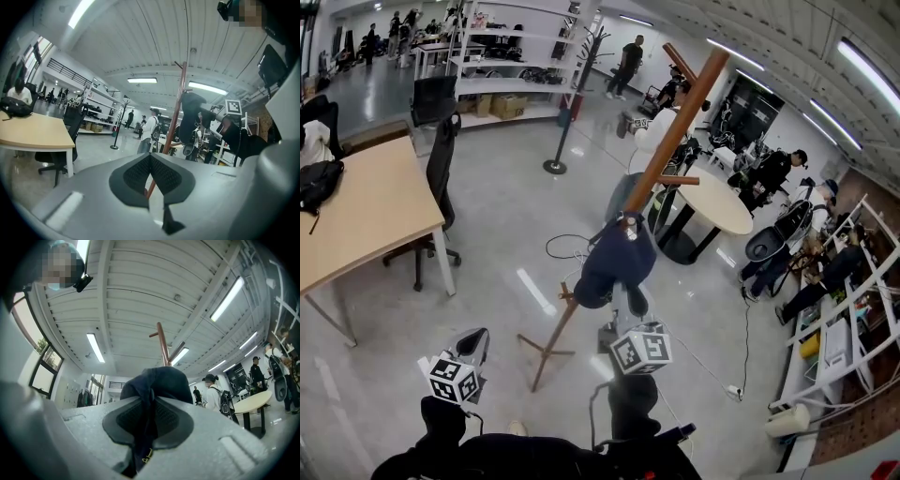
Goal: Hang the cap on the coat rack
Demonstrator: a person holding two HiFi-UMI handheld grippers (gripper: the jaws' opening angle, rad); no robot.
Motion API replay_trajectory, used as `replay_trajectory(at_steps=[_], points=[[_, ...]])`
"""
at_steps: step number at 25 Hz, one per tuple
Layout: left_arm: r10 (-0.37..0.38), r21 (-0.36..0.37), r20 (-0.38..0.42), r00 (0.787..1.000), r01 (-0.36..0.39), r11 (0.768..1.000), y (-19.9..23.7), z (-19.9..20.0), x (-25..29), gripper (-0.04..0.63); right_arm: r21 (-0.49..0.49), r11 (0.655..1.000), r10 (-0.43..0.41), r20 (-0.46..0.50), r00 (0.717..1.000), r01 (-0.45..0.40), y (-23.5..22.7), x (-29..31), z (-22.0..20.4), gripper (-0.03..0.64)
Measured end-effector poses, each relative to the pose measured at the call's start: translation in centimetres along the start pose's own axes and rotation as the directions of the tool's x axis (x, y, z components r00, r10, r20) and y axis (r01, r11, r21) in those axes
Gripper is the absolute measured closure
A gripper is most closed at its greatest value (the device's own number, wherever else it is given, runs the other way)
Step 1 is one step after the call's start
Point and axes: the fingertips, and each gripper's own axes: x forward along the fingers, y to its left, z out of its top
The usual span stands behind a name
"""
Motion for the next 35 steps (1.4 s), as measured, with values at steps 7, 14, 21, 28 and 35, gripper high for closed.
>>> replay_trajectory(at_steps=[7,14,21,28,35], points=[[-0.001,0.002,-0.004,1.000,0.001,1.000,0.2,0.0,0.7,0.594,0.009,1.000,-0.007,-0.012,1.000,0.007,-0.7,0.3,-1.1,0.581],[0.008,-0.003,-0.011,1.000,-0.008,1.000,0.6,-0.2,0.5,0.594,0.008,1.000,-0.020,-0.020,1.000,0.020,-1.0,0.6,-1.5,0.580],[0.019,-0.001,-0.016,1.000,-0.019,1.000,1.3,0.0,0.3,0.594,0.014,0.999,-0.030,-0.029,0.999,0.030,-1.3,0.8,-2.2,0.581],[0.016,0.000,-0.024,1.000,-0.016,1.000,1.0,-0.3,0.7,0.594,0.026,0.999,-0.041,-0.028,0.999,0.042,-2.1,0.8,-2.7,0.581],[0.022,0.000,-0.029,0.999,-0.022,1.000,1.4,-0.6,0.6,0.594,0.029,0.998,-0.050,-0.042,0.998,0.052,-2.4,1.1,-3.6,0.580]])
